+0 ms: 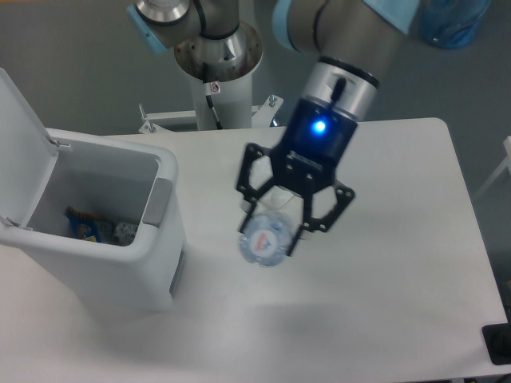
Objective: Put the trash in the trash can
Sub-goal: 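Lift the bottle and carry it over the open trash bin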
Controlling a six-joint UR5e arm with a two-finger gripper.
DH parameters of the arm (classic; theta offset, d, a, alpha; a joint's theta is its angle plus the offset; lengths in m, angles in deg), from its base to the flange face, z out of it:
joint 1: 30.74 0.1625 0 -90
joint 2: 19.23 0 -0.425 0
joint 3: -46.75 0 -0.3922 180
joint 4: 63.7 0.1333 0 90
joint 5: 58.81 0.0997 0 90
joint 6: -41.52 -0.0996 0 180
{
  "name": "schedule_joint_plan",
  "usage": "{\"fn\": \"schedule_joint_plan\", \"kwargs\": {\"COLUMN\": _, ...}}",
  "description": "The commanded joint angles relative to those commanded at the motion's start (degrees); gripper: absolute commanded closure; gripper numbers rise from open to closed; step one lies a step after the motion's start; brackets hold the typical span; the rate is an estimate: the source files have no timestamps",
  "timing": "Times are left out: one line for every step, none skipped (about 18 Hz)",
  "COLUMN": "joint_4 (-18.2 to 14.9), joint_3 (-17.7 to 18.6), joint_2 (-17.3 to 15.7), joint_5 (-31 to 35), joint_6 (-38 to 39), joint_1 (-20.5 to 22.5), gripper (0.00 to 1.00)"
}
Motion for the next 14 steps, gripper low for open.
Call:
{"fn": "schedule_joint_plan", "kwargs": {"joint_4": -0.09, "joint_3": 0.00, "joint_2": -0.26, "joint_5": -4.39, "joint_6": 0.79, "joint_1": 0.09, "gripper": 0.43}}
{"fn": "schedule_joint_plan", "kwargs": {"joint_4": -0.09, "joint_3": 0.00, "joint_2": -0.35, "joint_5": -8.44, "joint_6": 1.32, "joint_1": 0.26, "gripper": 0.43}}
{"fn": "schedule_joint_plan", "kwargs": {"joint_4": -0.09, "joint_3": 0.00, "joint_2": -0.35, "joint_5": -11.61, "joint_6": 1.41, "joint_1": 0.26, "gripper": 0.43}}
{"fn": "schedule_joint_plan", "kwargs": {"joint_4": -0.09, "joint_3": 0.00, "joint_2": -0.44, "joint_5": -13.82, "joint_6": 1.41, "joint_1": 0.26, "gripper": 0.43}}
{"fn": "schedule_joint_plan", "kwargs": {"joint_4": -0.09, "joint_3": 0.00, "joint_2": -0.88, "joint_5": -15.66, "joint_6": 1.41, "joint_1": 0.35, "gripper": 0.43}}
{"fn": "schedule_joint_plan", "kwargs": {"joint_4": -0.09, "joint_3": 0.00, "joint_2": -0.97, "joint_5": -17.51, "joint_6": 1.32, "joint_1": 0.61, "gripper": 0.43}}
{"fn": "schedule_joint_plan", "kwargs": {"joint_4": -0.09, "joint_3": 0.00, "joint_2": -1.23, "joint_5": -19.10, "joint_6": 1.15, "joint_1": 0.79, "gripper": 0.43}}
{"fn": "schedule_joint_plan", "kwargs": {"joint_4": -0.09, "joint_3": 0.00, "joint_2": -1.84, "joint_5": -20.42, "joint_6": 1.06, "joint_1": 1.14, "gripper": 0.43}}
{"fn": "schedule_joint_plan", "kwargs": {"joint_4": 0.00, "joint_3": 0.00, "joint_2": -2.11, "joint_5": -21.21, "joint_6": 0.97, "joint_1": 1.40, "gripper": 0.43}}
{"fn": "schedule_joint_plan", "kwargs": {"joint_4": -0.09, "joint_3": 0.00, "joint_2": -2.20, "joint_5": -21.66, "joint_6": 0.97, "joint_1": 1.41, "gripper": 0.43}}
{"fn": "schedule_joint_plan", "kwargs": {"joint_4": -0.09, "joint_3": 0.17, "joint_2": -2.29, "joint_5": -21.92, "joint_6": 0.97, "joint_1": 1.06, "gripper": 0.43}}
{"fn": "schedule_joint_plan", "kwargs": {"joint_4": 0.00, "joint_3": 0.70, "joint_2": -2.63, "joint_5": -22.10, "joint_6": 0.97, "joint_1": 0.53, "gripper": 0.43}}
{"fn": "schedule_joint_plan", "kwargs": {"joint_4": 0.00, "joint_3": 1.57, "joint_2": -3.51, "joint_5": -22.19, "joint_6": 0.80, "joint_1": -0.25, "gripper": 0.43}}
{"fn": "schedule_joint_plan", "kwargs": {"joint_4": 0.09, "joint_3": 3.15, "joint_2": -3.78, "joint_5": -22.19, "joint_6": -0.68, "joint_1": -0.96, "gripper": 0.43}}
